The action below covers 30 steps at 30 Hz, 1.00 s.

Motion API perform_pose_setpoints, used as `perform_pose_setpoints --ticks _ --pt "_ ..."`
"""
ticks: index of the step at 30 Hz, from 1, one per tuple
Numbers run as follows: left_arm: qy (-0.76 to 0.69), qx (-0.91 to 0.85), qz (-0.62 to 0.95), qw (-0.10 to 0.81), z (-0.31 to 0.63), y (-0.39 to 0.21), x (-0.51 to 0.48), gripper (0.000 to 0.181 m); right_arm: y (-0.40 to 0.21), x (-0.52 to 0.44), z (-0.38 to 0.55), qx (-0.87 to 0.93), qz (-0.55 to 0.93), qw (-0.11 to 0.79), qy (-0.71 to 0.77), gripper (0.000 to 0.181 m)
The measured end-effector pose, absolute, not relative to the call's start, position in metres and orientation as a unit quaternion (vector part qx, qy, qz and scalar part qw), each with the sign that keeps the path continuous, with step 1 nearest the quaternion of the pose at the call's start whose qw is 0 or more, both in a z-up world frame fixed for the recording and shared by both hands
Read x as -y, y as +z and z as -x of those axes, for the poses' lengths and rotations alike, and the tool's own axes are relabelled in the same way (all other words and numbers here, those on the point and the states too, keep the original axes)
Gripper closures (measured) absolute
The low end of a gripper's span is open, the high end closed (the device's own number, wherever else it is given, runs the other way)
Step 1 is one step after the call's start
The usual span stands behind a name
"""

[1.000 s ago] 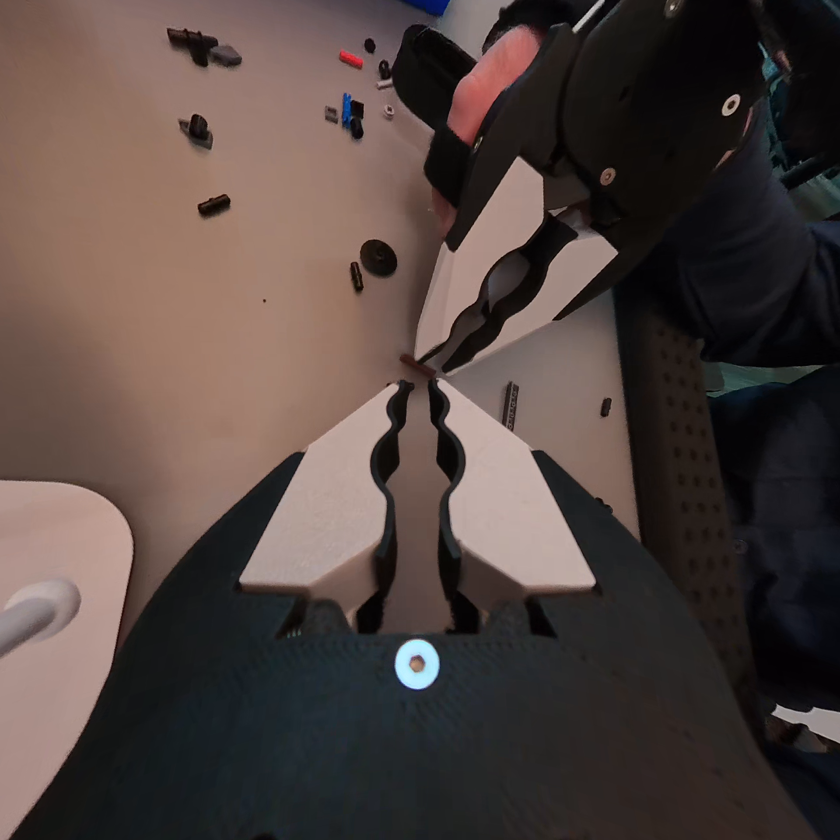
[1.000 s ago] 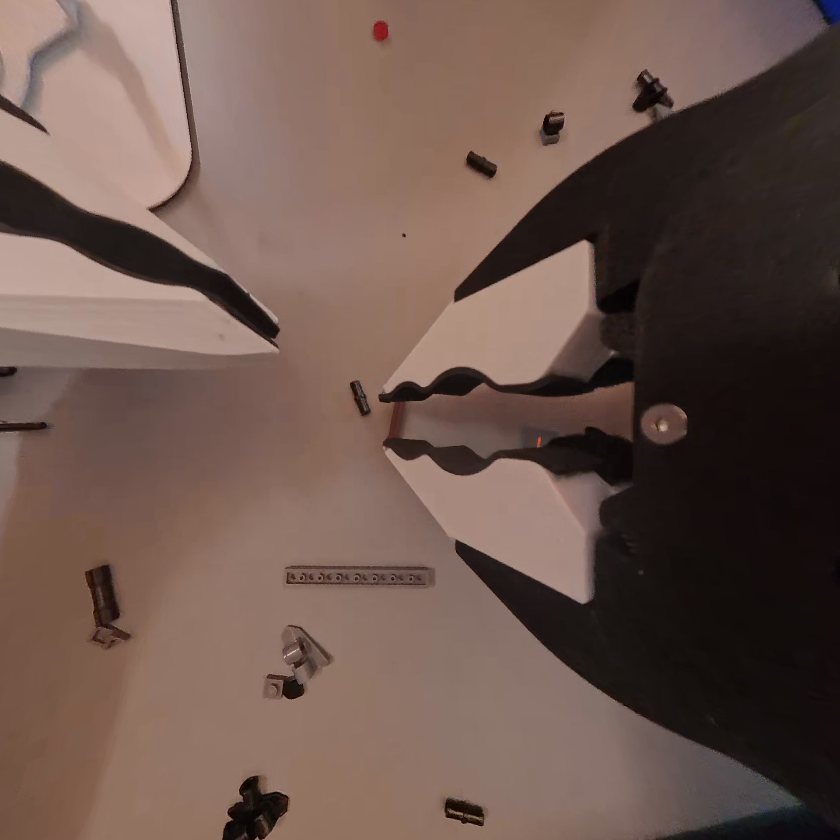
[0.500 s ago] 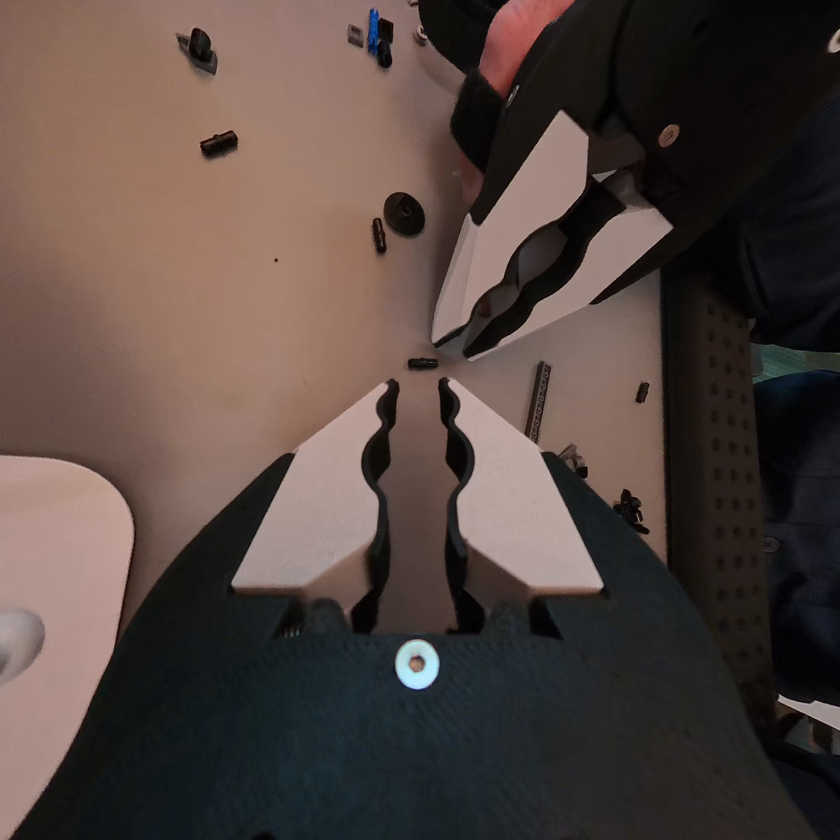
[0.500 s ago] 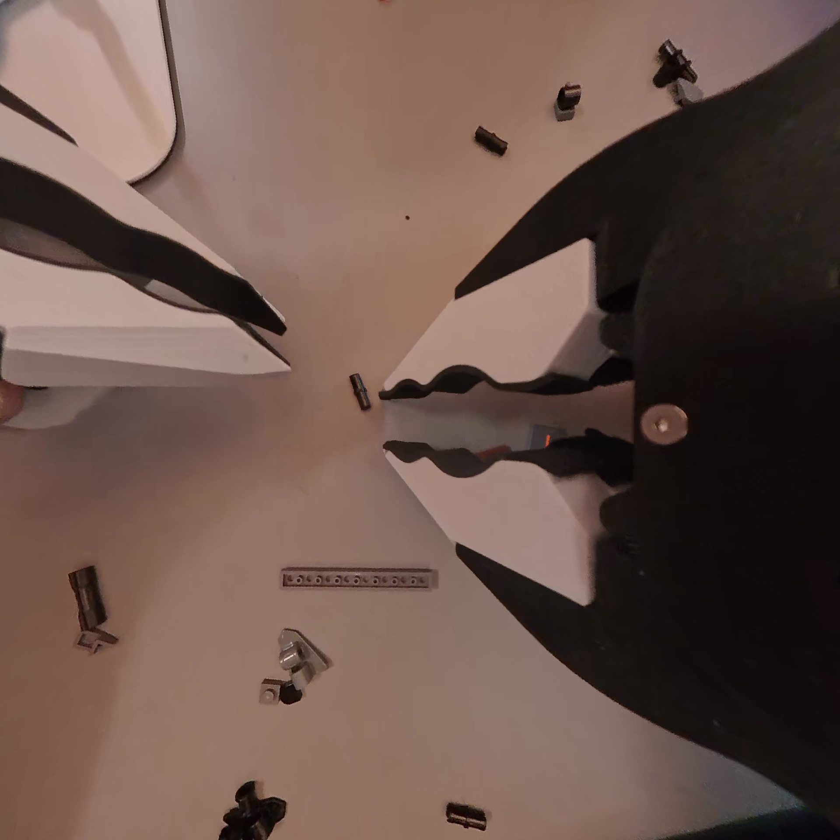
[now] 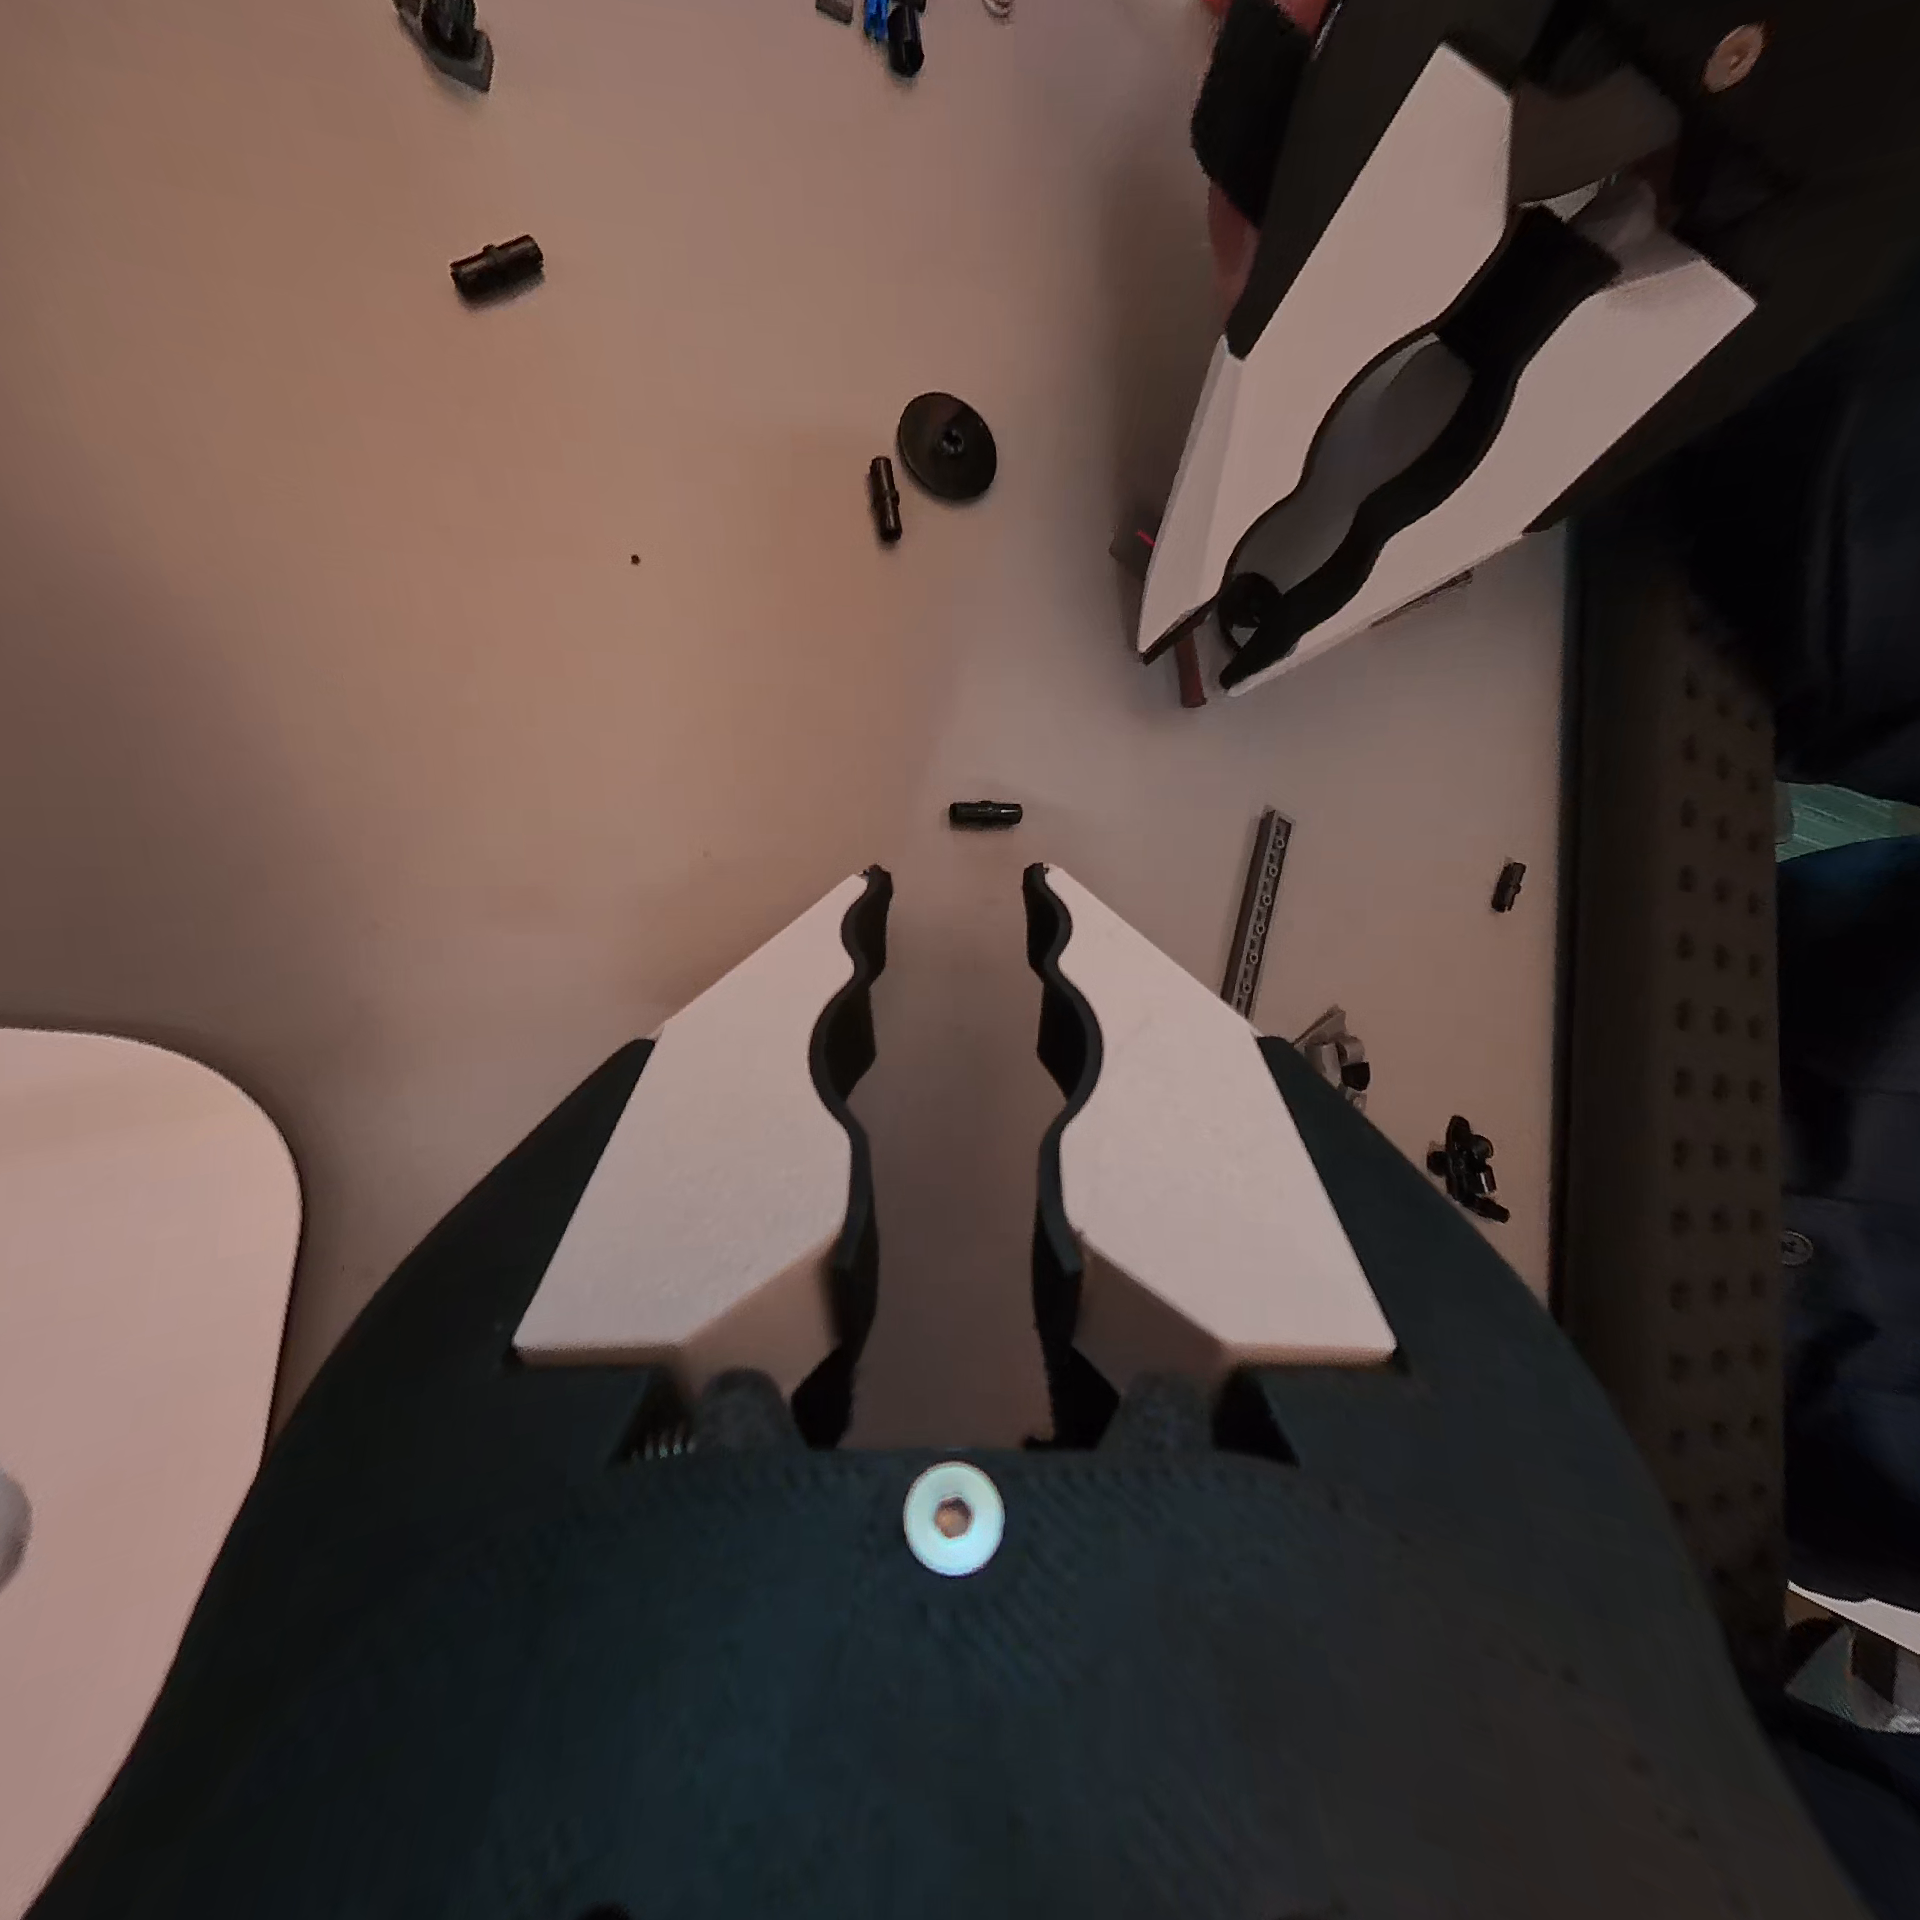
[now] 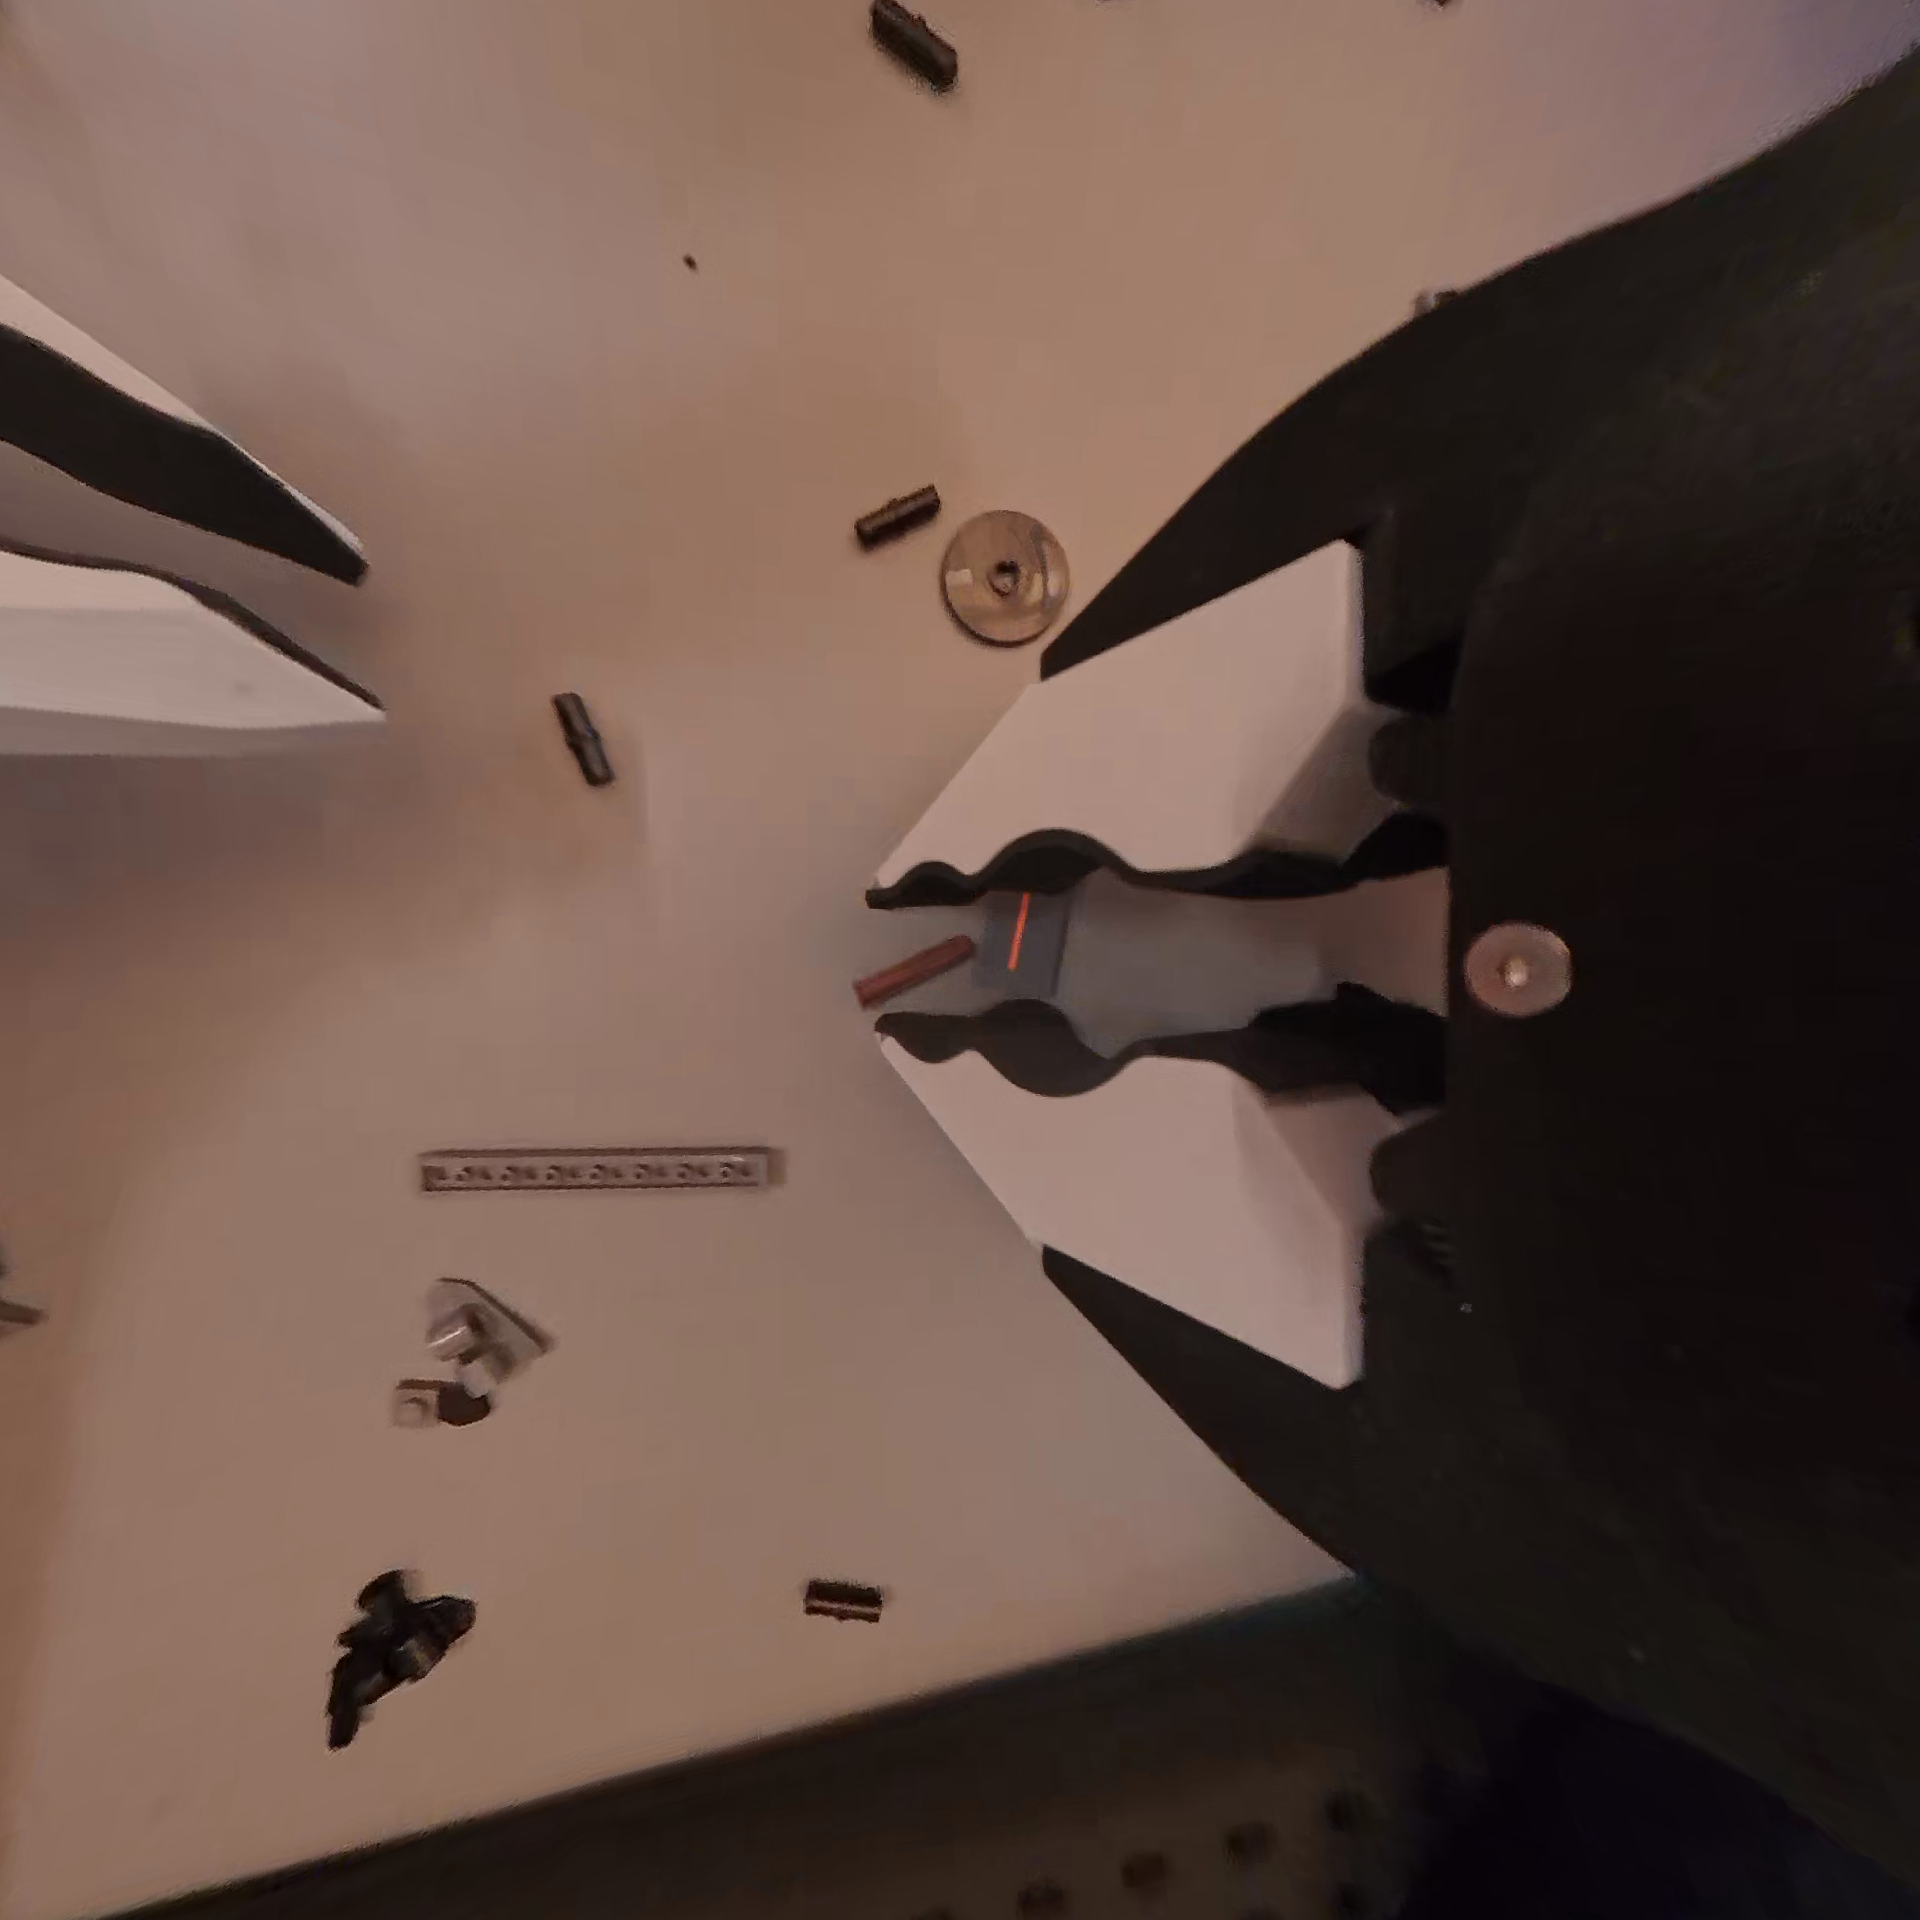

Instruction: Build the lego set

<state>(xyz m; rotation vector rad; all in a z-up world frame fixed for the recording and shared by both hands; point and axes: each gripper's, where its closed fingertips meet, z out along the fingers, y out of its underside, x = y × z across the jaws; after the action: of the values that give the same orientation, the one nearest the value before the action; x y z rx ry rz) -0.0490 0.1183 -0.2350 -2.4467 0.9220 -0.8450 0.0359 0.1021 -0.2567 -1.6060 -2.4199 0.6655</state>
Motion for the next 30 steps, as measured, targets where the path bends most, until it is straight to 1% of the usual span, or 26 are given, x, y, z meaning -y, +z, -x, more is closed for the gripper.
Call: perform_pose_setpoints --ticks 2,6,8,13,19,23,27,30 --pt "-0.299 -0.330 0.875 0.192 0.048 -0.237 -0.118 0.153 -0.258 -0.100 -0.037 0.811 0.535 0.076 0.223 0.164" --pt "-0.292 -0.332 0.878 0.185 0.047 -0.241 -0.117 0.149 -0.259 -0.103 -0.035 0.816 0.533 0.082 0.209 0.177" --pt "-0.289 -0.331 0.878 0.188 0.047 -0.240 -0.119 0.148 -0.259 -0.103 -0.034 0.816 0.532 0.081 0.209 0.180" --pt "-0.285 -0.339 0.874 0.197 0.044 -0.234 -0.119 0.148 -0.253 -0.103 -0.025 0.816 0.523 0.106 0.224 0.180" --pt "-0.330 -0.335 0.853 0.228 0.030 -0.217 -0.122 0.149 -0.232 -0.114 -0.008 0.811 0.505 0.189 0.226 0.180" --pt "-0.352 -0.322 0.846 0.238 0.025 -0.212 -0.125 0.148 -0.223 -0.119 -0.003 0.806 0.501 0.222 0.226 0.180" --pt "-0.369 -0.317 0.838 0.245 0.019 -0.210 -0.127 0.152 -0.214 -0.122 0.003 0.802 0.492 0.253 0.225 0.180" --pt "-0.379 -0.323 0.833 0.242 0.013 -0.211 -0.125 0.152 -0.209 -0.123 0.006 0.798 0.490 0.270 0.227 0.180"
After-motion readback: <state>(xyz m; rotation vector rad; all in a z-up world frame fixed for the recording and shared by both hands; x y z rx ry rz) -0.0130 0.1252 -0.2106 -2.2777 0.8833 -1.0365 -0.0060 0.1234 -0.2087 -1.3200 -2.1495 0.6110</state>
